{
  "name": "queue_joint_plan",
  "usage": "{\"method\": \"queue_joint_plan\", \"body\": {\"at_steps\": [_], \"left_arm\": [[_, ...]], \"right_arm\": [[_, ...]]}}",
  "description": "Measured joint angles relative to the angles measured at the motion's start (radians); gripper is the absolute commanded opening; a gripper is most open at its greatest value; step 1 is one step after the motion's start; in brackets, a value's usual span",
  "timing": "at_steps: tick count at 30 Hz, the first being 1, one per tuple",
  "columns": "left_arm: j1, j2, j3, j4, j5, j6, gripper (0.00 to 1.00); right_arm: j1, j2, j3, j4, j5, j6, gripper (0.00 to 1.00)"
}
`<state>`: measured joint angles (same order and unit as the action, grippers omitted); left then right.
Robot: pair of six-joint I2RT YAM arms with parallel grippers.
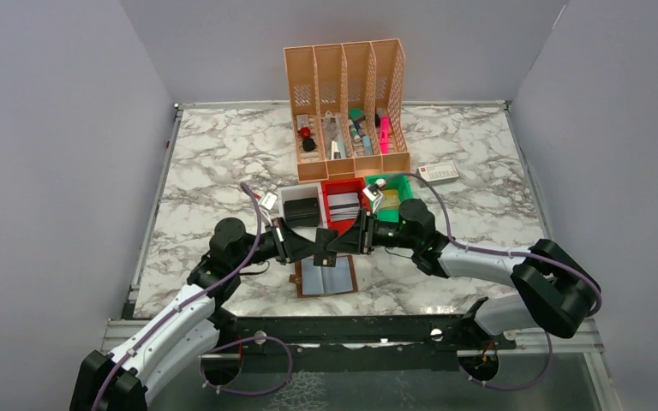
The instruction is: Take the credit cards out of the card holder
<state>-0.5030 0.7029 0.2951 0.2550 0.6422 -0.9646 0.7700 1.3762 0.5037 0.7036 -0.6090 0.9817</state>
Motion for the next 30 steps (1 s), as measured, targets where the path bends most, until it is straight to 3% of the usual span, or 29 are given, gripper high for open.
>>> {"method": "queue_joint_plan", "body": {"at_steps": [11, 14, 16, 20, 25, 30], "left_arm": [[0.002, 0.002, -0.006, 0.005, -0.011, -0.006, 0.01], [0.003, -0.002, -0.008, -0.008, -0.027, -0.005, 0.21], [0.003, -0.008, -0.007, -0.034, -0.048, 0.004, 0.43], [0.003, -0.010, 0.042, -0.163, -0.114, 0.056, 0.78], [0.003, 0.006, 0.211, -0.392, -0.275, 0.168, 0.94], [0.003, 0.034, 0.366, -0.629, -0.521, 0.278, 0.99]], "right_arm": [[-0.006, -0.002, -0.016, 0.066, -0.030, 0.036, 0.06], [-0.008, -0.003, -0.017, 0.069, -0.035, 0.040, 0.02], [-0.011, -0.005, -0.017, 0.072, -0.036, 0.039, 0.01], [-0.011, -0.014, -0.017, 0.060, -0.035, 0.031, 0.01], [-0.011, -0.055, -0.017, -0.037, 0.005, -0.020, 0.01], [-0.011, -0.097, 0.005, -0.195, 0.079, -0.104, 0.01]]}}
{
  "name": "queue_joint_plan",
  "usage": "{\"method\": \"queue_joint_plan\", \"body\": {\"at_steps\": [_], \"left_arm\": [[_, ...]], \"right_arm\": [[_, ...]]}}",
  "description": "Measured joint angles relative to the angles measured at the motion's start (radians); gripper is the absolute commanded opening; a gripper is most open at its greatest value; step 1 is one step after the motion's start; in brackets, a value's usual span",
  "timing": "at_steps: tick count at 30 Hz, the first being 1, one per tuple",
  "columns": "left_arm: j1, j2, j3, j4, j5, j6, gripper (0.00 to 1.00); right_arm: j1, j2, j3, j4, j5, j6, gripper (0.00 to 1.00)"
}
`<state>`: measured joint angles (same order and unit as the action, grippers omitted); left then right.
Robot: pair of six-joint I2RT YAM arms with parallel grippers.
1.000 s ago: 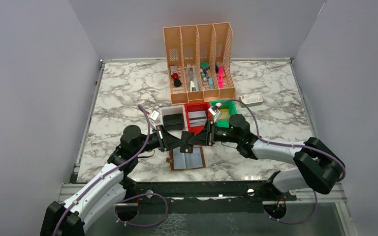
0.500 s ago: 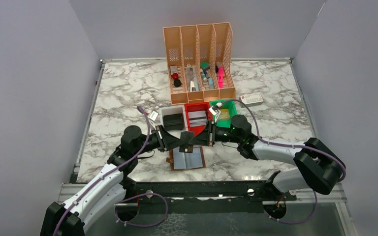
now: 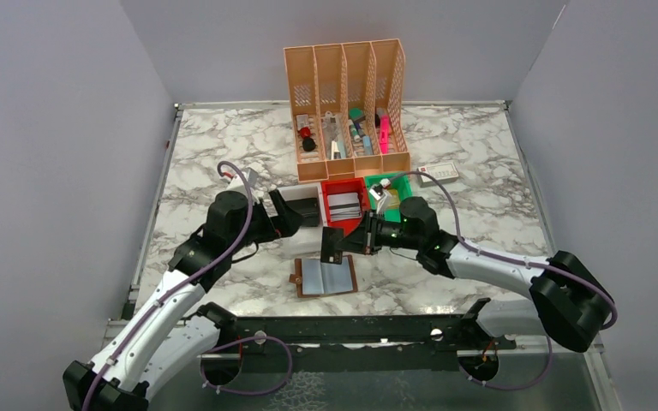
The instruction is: Take the credit cards out of the card holder
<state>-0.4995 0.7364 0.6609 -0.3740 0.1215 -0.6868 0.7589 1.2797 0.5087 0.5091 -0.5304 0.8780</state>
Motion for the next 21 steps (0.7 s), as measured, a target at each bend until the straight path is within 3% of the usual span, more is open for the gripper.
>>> {"method": "queue_joint_plan", "body": {"at_steps": [5, 10, 21], "left_arm": [[0.000, 0.023, 0.071, -0.174, -0.248, 0.074, 0.99], [0.000, 0.019, 0.074, -0.246, -0.415, 0.125, 0.99], [0.000, -0.011, 0.074, -0.264, -0.537, 0.154, 0.99]], "right_arm": [[0.000, -0.006, 0.080, -0.169, 0.079, -0.112, 0.01], [0.003, 0.026, 0.199, -0.303, 0.154, -0.223, 0.01], [0.134, 0.251, 0.561, -0.541, 0.467, -0.473, 0.01]]}}
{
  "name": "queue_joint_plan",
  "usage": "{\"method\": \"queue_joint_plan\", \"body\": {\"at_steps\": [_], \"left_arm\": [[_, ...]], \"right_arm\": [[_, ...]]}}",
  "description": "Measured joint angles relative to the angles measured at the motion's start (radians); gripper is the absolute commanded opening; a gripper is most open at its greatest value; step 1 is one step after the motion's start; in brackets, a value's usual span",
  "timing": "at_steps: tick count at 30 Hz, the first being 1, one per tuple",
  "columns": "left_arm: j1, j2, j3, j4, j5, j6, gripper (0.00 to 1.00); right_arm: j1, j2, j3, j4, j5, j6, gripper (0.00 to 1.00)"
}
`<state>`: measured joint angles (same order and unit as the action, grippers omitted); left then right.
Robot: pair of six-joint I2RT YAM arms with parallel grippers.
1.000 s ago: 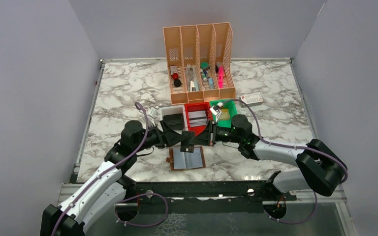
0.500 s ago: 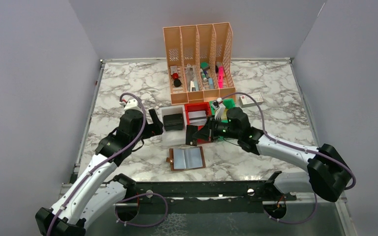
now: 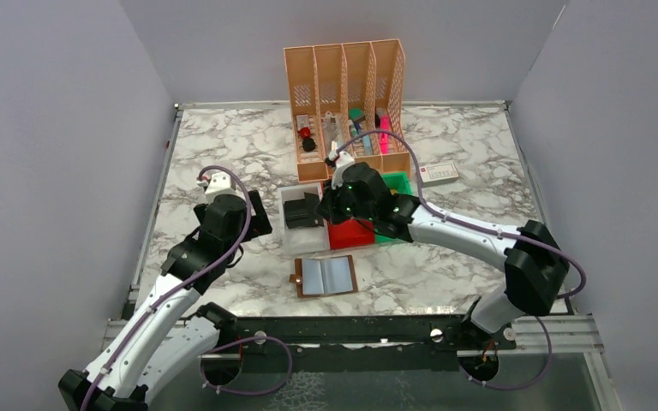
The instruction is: Take the credit cards out of the card holder
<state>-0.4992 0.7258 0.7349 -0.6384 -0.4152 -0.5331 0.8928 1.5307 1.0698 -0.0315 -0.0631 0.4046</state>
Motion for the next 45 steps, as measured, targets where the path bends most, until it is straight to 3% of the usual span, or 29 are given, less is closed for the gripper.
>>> {"method": "queue_joint_plan", "body": {"at_steps": [12, 22, 27, 35, 45], "left_arm": [[0.007, -0.058, 0.000, 0.000, -0.033, -0.001, 0.99], [0.009, -0.058, 0.000, 0.000, -0.035, -0.001, 0.99], [0.016, -0.058, -0.001, 0.000, -0.035, 0.000, 0.99], [0.031, -0.058, -0.002, 0.000, -0.035, 0.000, 0.99], [0.051, -0.058, -0.003, 0.001, -0.034, 0.001, 0.99]], "right_arm": [[0.146, 0.277, 0.274, -0.107, 0.373, -0.281, 0.01], [0.148, 0.411, 0.368, -0.117, 0.519, -0.500, 0.03], [0.149, 0.471, 0.386, -0.097, 0.545, -0.594, 0.05], [0.155, 0.516, 0.394, -0.076, 0.542, -0.693, 0.17], [0.153, 0.520, 0.395, -0.087, 0.423, -0.725, 0.21]]}}
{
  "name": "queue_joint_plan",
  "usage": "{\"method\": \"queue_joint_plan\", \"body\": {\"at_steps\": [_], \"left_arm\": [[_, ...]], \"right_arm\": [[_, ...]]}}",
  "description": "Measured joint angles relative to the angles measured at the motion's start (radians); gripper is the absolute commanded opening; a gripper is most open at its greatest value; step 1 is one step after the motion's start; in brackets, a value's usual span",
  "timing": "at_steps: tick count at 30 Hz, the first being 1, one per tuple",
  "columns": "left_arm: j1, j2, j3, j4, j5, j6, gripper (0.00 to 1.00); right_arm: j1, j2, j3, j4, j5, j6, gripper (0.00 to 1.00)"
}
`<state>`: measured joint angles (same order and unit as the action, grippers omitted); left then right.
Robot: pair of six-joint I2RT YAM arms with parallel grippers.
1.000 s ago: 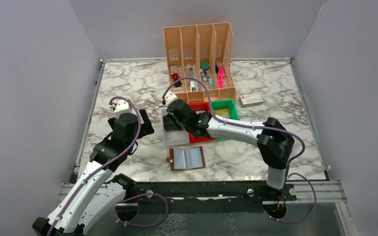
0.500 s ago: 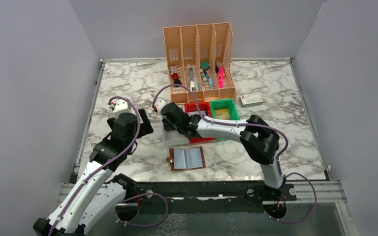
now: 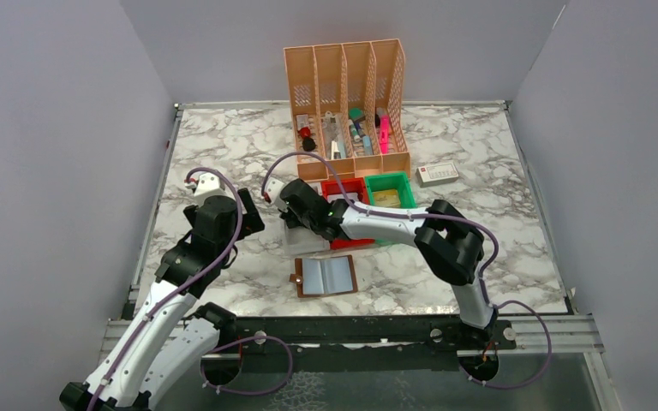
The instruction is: Take the credit cards out of the card holder
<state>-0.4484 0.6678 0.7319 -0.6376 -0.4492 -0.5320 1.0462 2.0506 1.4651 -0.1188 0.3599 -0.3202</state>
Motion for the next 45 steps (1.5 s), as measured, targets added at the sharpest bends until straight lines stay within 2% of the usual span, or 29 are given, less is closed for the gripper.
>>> {"method": "queue_joint_plan", "body": {"at_steps": [4, 8, 17, 21, 25, 30, 38, 45], "left_arm": [[0.004, 0.002, -0.002, 0.000, 0.000, 0.003, 0.99], [0.010, 0.007, -0.003, 0.001, 0.003, 0.005, 0.99], [0.011, 0.008, -0.003, 0.001, 0.007, 0.006, 0.99], [0.013, 0.008, -0.003, 0.001, 0.011, 0.007, 0.99], [0.015, 0.013, -0.003, 0.001, 0.014, 0.008, 0.99], [0.015, 0.015, -0.003, 0.002, 0.017, 0.014, 0.99], [0.015, 0.024, -0.003, 0.006, 0.042, 0.020, 0.99], [0.015, 0.048, -0.003, 0.008, 0.100, 0.021, 0.99]], "right_arm": [[0.000, 0.000, 0.000, -0.006, -0.037, -0.006, 0.22], [0.000, 0.000, 0.000, -0.008, -0.063, -0.009, 0.35], [0.000, -0.007, -0.001, -0.010, -0.082, 0.042, 0.43], [0.000, -0.068, -0.032, -0.001, -0.097, 0.101, 0.49], [0.000, -0.233, -0.150, 0.035, -0.111, 0.200, 0.60], [0.000, -0.453, -0.317, 0.082, -0.105, 0.383, 0.66], [-0.001, -0.623, -0.571, 0.026, -0.051, 0.739, 0.66], [-0.001, -0.734, -0.739, 0.002, -0.106, 0.925, 0.66]]}}
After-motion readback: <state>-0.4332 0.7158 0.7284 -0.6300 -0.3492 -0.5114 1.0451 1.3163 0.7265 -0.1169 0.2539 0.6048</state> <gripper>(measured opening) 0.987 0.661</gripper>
